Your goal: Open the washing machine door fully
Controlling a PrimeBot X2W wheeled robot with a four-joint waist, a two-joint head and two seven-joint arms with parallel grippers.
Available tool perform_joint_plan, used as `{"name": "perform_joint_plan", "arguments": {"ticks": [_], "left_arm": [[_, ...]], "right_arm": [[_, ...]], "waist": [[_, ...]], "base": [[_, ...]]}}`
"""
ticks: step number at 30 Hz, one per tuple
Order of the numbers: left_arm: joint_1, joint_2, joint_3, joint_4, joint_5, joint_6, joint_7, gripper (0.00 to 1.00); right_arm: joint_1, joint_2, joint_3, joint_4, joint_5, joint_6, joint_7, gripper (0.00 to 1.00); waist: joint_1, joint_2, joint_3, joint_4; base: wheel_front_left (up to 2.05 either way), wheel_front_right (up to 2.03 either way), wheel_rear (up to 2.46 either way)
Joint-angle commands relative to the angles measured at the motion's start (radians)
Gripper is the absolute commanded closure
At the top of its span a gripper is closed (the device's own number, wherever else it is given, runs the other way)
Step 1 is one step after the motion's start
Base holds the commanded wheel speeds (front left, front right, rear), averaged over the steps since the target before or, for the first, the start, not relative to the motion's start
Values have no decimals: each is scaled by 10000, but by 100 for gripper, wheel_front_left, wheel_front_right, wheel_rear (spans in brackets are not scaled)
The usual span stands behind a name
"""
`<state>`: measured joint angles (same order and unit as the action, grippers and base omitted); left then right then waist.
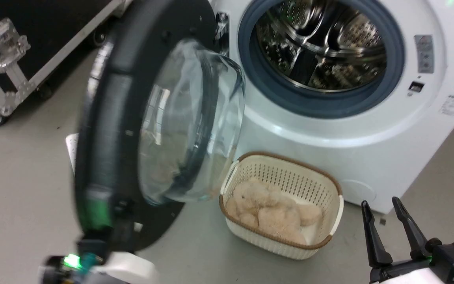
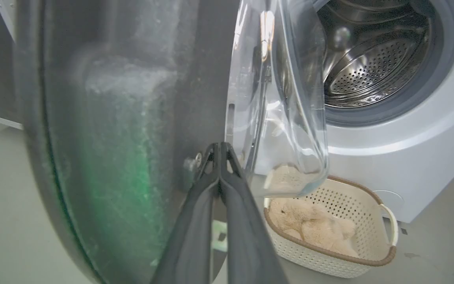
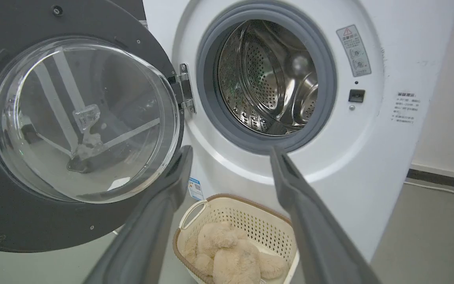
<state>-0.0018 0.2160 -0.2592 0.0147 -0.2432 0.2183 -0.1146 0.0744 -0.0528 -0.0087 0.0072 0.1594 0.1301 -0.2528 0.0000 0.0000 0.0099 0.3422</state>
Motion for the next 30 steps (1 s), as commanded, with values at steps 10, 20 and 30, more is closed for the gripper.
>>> {"name": "perform_joint_plan", "arguments": {"ticks": [10, 20, 30], "left_arm": [[-1390, 1722, 2719, 648, -1544, -138, 423, 100], [-2795, 2937, 3808, 2314, -2162, -575, 332, 100], [-3553, 3282, 4021, 3772, -2360, -1016, -546, 100]], "right_arm": [[-736, -95, 125, -419, -539, 6, 184, 0], [-1076, -403, 60, -624, -557, 6, 292, 0], [-1231, -486, -63, -512, -723, 6, 214, 0]], "waist": [[0, 0, 1688, -241], [0, 0, 2424, -634], [0, 0, 2254, -871]], "base": [[0, 0, 0], [0, 0, 0], [0, 0, 0]]}}
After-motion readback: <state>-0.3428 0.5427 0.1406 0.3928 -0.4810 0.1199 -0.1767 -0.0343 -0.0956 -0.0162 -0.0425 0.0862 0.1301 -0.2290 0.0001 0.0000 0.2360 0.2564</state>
